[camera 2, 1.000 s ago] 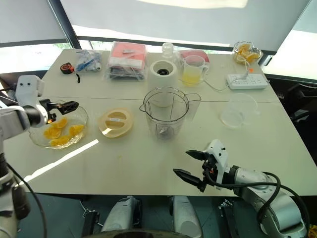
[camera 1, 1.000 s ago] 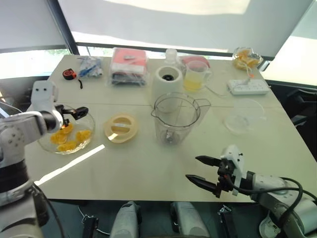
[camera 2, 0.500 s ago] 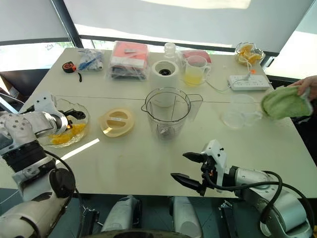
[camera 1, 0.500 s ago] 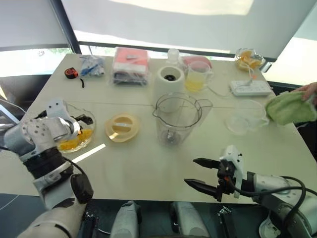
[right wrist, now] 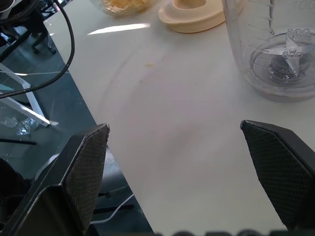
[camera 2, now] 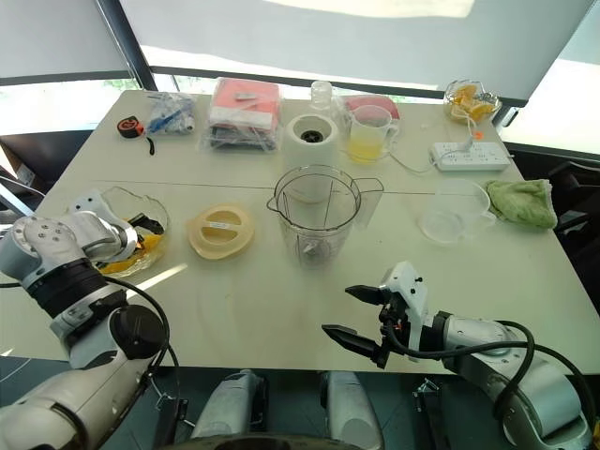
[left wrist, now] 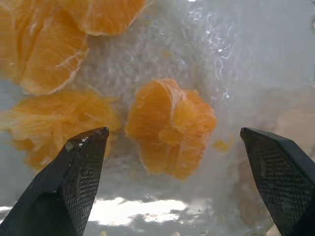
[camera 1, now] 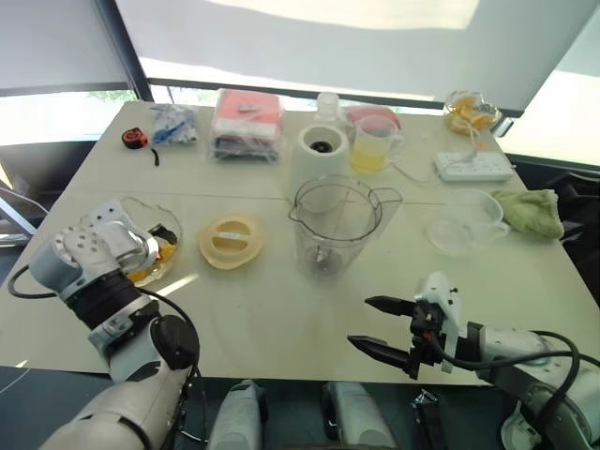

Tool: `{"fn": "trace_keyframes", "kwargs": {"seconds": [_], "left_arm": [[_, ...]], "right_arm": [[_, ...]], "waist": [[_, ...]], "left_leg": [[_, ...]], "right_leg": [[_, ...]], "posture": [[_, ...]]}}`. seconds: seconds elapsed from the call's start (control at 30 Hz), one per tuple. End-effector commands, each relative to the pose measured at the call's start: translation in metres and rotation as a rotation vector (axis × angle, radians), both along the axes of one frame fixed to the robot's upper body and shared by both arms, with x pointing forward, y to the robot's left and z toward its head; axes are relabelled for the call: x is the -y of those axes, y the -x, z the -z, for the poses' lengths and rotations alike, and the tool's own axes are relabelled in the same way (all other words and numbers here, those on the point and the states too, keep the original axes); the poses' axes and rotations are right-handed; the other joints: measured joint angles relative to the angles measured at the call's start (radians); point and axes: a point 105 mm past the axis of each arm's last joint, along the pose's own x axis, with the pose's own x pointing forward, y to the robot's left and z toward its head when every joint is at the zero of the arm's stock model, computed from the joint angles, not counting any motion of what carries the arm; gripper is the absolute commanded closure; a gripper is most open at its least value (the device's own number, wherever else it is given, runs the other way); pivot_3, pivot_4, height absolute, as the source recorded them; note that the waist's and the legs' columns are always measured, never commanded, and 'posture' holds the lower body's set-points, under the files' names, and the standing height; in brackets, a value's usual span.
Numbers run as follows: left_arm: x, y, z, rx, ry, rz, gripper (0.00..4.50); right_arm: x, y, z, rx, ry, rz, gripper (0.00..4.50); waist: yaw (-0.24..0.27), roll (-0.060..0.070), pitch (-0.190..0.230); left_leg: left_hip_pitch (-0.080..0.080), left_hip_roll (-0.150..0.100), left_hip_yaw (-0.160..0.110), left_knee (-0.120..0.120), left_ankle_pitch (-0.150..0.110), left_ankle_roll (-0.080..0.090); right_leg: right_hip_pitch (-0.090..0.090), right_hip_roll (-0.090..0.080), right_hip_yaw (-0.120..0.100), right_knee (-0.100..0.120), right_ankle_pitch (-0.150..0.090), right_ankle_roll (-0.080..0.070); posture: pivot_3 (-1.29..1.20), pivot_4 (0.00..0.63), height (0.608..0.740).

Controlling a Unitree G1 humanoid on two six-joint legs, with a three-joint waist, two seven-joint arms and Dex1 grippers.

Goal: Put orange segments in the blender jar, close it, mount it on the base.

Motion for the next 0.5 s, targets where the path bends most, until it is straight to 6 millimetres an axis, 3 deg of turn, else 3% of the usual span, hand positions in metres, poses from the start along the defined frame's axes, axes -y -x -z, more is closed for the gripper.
{"fn": "trace_keyframes", "kwargs": {"seconds": [0.03, 0.5], "left_arm": [[-0.005, 0.000, -0.013, 0.022, -0.011, -0.052, 0.03], [-0.007, 0.008, 0.004, -0.047, 0.000, -0.093, 0.03]], "right_arm": [[-0.001, 0.001, -0.008, 0.041, 0.000, -0.010, 0.00], [-0.003, -0.001, -0.005, 0.053, -0.001, 0.004, 0.00]], "waist": [[0.000, 0.000, 0.000], [-0.002, 0.000, 0.000]], "left_leg": [[0.000, 0.000, 0.000, 0.000, 0.000, 0.000], [0.000, 0.000, 0.000, 0.000, 0.000, 0.000]], "right_leg": [[0.000, 0.000, 0.000, 0.000, 0.000, 0.000], [0.000, 0.000, 0.000, 0.000, 0.000, 0.000]], "posture": [[0.00, 0.150, 0.740], [0.00, 0.150, 0.740]]}}
